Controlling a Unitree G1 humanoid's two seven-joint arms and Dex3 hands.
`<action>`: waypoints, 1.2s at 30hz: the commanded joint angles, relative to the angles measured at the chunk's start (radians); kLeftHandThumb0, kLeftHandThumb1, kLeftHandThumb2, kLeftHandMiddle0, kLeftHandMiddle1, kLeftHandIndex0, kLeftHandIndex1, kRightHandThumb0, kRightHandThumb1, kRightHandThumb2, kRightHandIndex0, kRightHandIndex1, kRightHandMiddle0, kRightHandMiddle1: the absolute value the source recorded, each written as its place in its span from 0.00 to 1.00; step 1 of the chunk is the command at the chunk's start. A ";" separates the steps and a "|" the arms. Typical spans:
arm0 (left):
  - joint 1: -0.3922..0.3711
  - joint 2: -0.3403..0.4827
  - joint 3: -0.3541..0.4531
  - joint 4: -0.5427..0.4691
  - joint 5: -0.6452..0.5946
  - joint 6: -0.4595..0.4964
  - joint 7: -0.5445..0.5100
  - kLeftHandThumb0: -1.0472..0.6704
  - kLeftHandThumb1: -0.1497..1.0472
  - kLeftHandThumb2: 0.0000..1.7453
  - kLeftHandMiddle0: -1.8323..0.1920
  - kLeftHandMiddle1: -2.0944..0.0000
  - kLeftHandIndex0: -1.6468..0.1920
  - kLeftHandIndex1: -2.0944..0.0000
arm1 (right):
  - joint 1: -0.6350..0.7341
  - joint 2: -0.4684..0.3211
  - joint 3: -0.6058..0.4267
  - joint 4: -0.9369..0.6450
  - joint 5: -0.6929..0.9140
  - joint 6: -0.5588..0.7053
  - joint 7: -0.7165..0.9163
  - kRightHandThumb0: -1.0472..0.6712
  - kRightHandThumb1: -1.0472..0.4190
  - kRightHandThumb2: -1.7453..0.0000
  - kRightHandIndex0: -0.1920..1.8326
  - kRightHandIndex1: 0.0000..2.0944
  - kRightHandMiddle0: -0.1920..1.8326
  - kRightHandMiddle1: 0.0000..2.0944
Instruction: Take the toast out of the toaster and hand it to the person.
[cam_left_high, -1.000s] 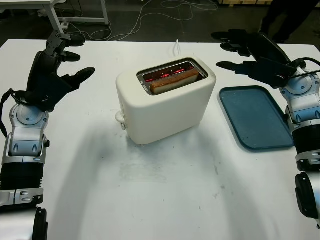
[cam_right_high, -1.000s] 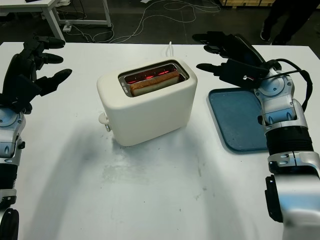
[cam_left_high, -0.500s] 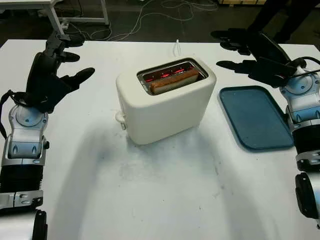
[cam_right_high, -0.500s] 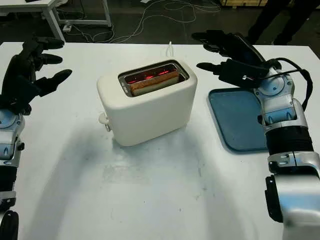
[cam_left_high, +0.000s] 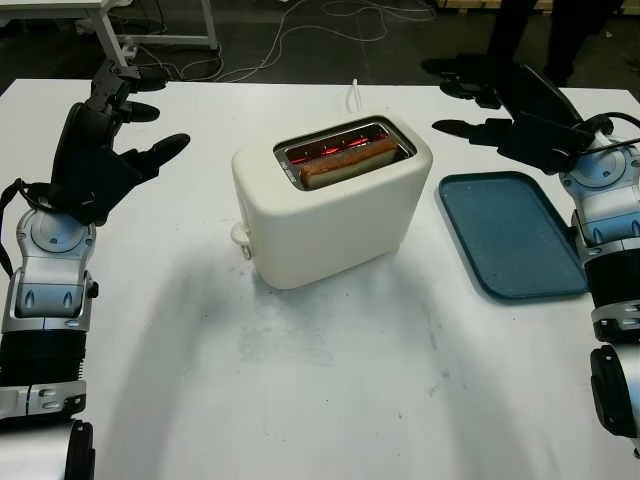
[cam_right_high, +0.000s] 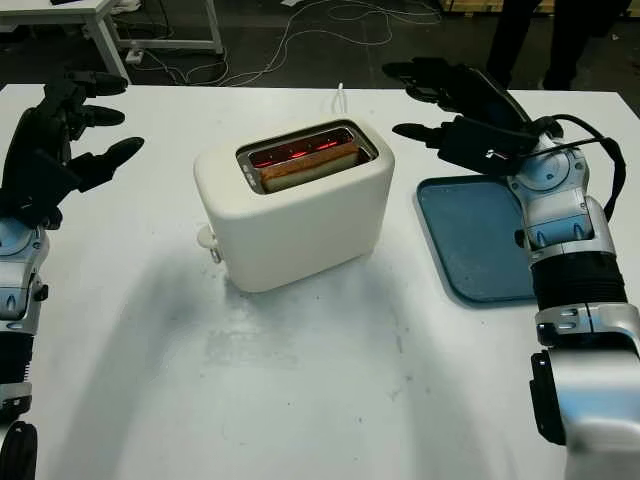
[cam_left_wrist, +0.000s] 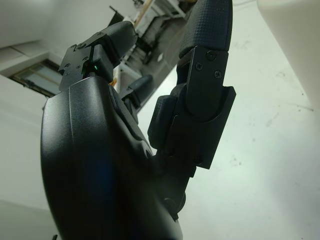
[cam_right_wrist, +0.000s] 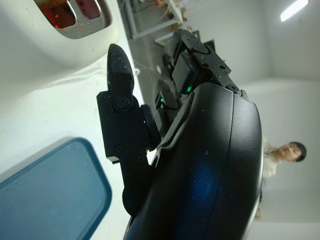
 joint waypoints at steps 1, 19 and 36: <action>0.009 -0.002 0.004 -0.012 -0.011 0.006 -0.007 0.12 0.89 0.07 0.91 0.45 0.90 0.52 | 0.007 0.000 -0.002 -0.004 0.005 0.013 0.000 0.42 0.09 0.90 0.31 0.00 0.30 0.00; 0.020 -0.001 0.004 -0.031 -0.010 0.019 -0.004 0.14 0.89 0.06 0.91 0.46 0.90 0.52 | 0.006 0.001 0.003 0.004 -0.005 -0.002 -0.010 0.42 0.09 0.90 0.32 0.01 0.31 0.00; 0.030 0.000 0.008 -0.047 -0.010 0.023 -0.002 0.16 0.89 0.07 0.91 0.47 0.90 0.53 | 0.013 -0.002 0.004 -0.018 -0.009 0.004 -0.009 0.43 0.09 0.89 0.32 0.01 0.31 0.01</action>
